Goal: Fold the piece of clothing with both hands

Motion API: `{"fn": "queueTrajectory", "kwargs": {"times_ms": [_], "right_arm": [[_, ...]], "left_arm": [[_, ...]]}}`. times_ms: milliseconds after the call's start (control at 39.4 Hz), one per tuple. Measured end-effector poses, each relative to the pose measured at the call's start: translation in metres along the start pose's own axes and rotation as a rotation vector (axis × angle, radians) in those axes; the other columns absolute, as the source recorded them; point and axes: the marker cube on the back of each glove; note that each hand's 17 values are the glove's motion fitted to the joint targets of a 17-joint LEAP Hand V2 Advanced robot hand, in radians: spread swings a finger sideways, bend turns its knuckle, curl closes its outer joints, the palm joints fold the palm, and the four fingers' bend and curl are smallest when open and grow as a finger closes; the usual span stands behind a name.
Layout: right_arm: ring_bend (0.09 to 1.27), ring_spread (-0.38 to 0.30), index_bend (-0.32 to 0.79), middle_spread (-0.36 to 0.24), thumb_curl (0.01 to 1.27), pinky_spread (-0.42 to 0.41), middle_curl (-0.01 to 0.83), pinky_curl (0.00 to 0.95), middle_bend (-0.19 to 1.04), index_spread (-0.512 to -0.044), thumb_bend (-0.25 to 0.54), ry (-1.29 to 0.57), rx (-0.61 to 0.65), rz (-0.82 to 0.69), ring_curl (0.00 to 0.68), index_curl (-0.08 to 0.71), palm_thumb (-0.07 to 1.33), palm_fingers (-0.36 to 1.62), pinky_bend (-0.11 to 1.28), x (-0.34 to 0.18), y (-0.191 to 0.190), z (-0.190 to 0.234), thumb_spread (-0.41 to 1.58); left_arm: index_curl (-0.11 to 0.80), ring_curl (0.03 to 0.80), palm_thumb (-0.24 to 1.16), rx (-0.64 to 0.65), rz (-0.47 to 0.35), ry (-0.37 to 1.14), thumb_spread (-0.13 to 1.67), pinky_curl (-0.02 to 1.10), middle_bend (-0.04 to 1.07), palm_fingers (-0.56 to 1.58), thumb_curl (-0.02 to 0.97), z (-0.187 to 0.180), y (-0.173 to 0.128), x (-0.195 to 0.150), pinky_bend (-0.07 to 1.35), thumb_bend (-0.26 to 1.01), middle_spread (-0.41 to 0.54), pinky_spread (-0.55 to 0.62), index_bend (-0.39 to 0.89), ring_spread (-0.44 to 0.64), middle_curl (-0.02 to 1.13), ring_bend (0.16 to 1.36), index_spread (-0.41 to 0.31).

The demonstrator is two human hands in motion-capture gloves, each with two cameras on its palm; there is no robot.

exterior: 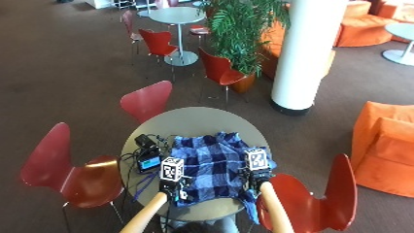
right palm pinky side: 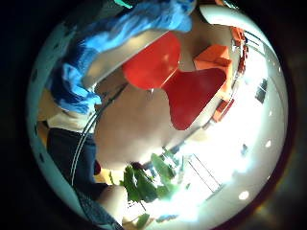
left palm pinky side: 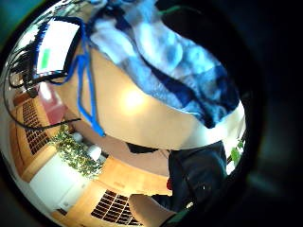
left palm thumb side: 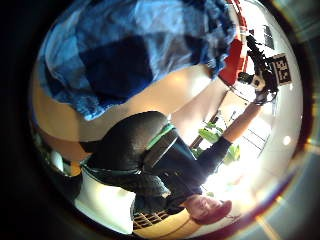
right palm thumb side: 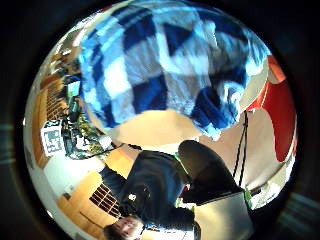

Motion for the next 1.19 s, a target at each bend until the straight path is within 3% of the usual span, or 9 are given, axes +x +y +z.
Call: {"fn": "queueTrajectory", "kwargs": {"times_ms": [51, 305, 457, 559, 635, 762, 940, 1042, 1194], "right_arm": [[0.42, 0.103, 0.11, -0.054, 0.23, 0.24, 0.174, 0.296, 0.17, -0.435, 0.126, 0.023, 0.087, -0.098, 0.201, 0.143, 0.49, 0.06, 0.62, -0.004, 0.0, 0.005, 0.97], [0.46, 0.121, 0.12, -0.043, 0.28, 0.249, 0.192, 0.334, 0.16, -0.448, 0.09, 0.06, 0.065, -0.102, 0.227, 0.145, 0.63, -0.01, 0.71, -0.003, -0.025, 0.044, 0.94], [0.46, 0.1, 0.16, -0.058, 0.32, 0.227, 0.22, 0.331, 0.2, -0.446, 0.082, 0.031, 0.11, -0.075, 0.226, 0.167, 0.71, 0.12, 0.71, -0.004, -0.032, 0.048, 0.94], [0.49, -0.002, 0.2, -0.113, 0.36, 0.089, 0.255, 0.313, 0.25, -0.428, 0.087, 0.05, 0.178, -0.069, 0.24, 0.203, 0.78, 0.41, 0.67, -0.009, -0.028, 0.044, 0.94], [0.56, -0.112, 0.18, -0.145, 0.39, -0.136, 0.278, 0.31, 0.27, -0.383, 0.112, 0.083, 0.271, -0.089, 0.255, 0.219, 0.86, 0.89, 0.74, -0.015, -0.028, 0.04, 0.93], [0.58, -0.196, 0.21, -0.191, 0.45, -0.271, 0.328, 0.331, 0.3, -0.329, 0.069, 0.141, 0.27, -0.112, 0.317, 0.284, 0.91, 1.15, 0.7, -0.023, -0.02, 0.047, 0.73], [0.59, -0.247, 0.22, -0.23, 0.53, -0.345, 0.381, 0.353, 0.32, -0.3, 0.024, 0.144, 0.262, -0.094, 0.382, 0.36, 0.98, 1.25, 0.63, -0.025, -0.009, 0.042, 0.49], [0.59, -0.258, 0.2, -0.231, 0.57, -0.362, 0.402, 0.355, 0.33, -0.288, -0.005, 0.089, 0.116, -0.324, 0.396, 0.382, 0.99, 1.27, 0.61, -0.035, -0.006, 0.044, 0.41], [0.58, -0.262, 0.19, -0.232, 0.61, -0.373, 0.426, 0.363, 0.32, -0.28, -0.024, 0.112, 0.06, -0.355, 0.412, 0.41, 1.01, 1.28, 0.6, -0.042, 0.072, -0.005, 0.33]], "left_arm": [[0.17, 0.232, 0.12, 0.049, 0.036, -0.02, 0.86, 0.31, 0.13, -0.01, 0.195, 0.007, 0.002, 0.001, 0.68, -0.02, 0.258, 0.35, 0.11, 0.39, 0.1, 0.63, -0.169], [0.194, 0.252, 0.23, 0.057, 0.059, -0.067, 0.91, 0.33, 0.2, 0.1, 0.252, 0.027, 0.022, 0.008, 0.75, 0.0, 0.238, 0.34, 0.16, 0.36, 0.13, 0.69, -0.175], [0.266, 0.229, 0.33, 0.197, 0.082, -0.089, 1.01, 0.31, 0.29, 0.39, 0.273, 0.046, -0.03, -0.002, 0.62, 0.02, 0.081, 0.17, 0.28, 0.19, 0.19, 0.6, -0.178], [0.282, 0.253, 0.44, 0.349, 0.092, -0.16, 1.08, 0.32, 0.36, 0.73, 0.293, 0.053, -0.039, 0.002, 0.65, 0.07, -0.021, -0.05, 0.23, 0.02, 0.25, 0.6, -0.185], [0.286, 0.256, 0.54, 0.451, 0.084, -0.229, 1.13, 0.33, 0.36, 0.98, 0.314, 0.056, -0.038, 0.006, 0.71, 0.12, -0.093, -0.18, 0.18, -0.11, 0.26, 0.59, -0.198], [0.314, 0.299, 0.63, 0.56, 0.103, -0.35, 1.18, 0.38, 0.34, 1.14, 0.335, 0.059, -0.028, 0.008, 0.74, 0.15, -0.172, -0.31, 0.17, -0.23, 0.32, 0.55, -0.224], [0.342, 0.337, 0.71, 0.332, 0.189, -0.254, 1.21, 0.41, 0.36, 1.22, 0.345, 0.056, 0.0, -0.004, 0.75, 0.16, -0.243, -0.4, 0.16, -0.31, 0.38, 0.52, -0.253], [0.35, 0.354, 0.73, 0.175, 0.226, -0.178, 1.23, 0.41, 0.37, 1.24, 0.342, 0.038, 0.035, -0.012, 0.75, 0.16, -0.269, -0.42, 0.15, -0.33, 0.4, 0.53, -0.26], [0.361, 0.372, 0.76, 0.155, 0.249, -0.179, 1.26, 0.41, 0.37, 1.23, 0.338, -0.026, 0.091, -0.014, 0.74, 0.15, -0.286, -0.43, 0.15, -0.34, 0.42, 0.52, -0.264]]}}
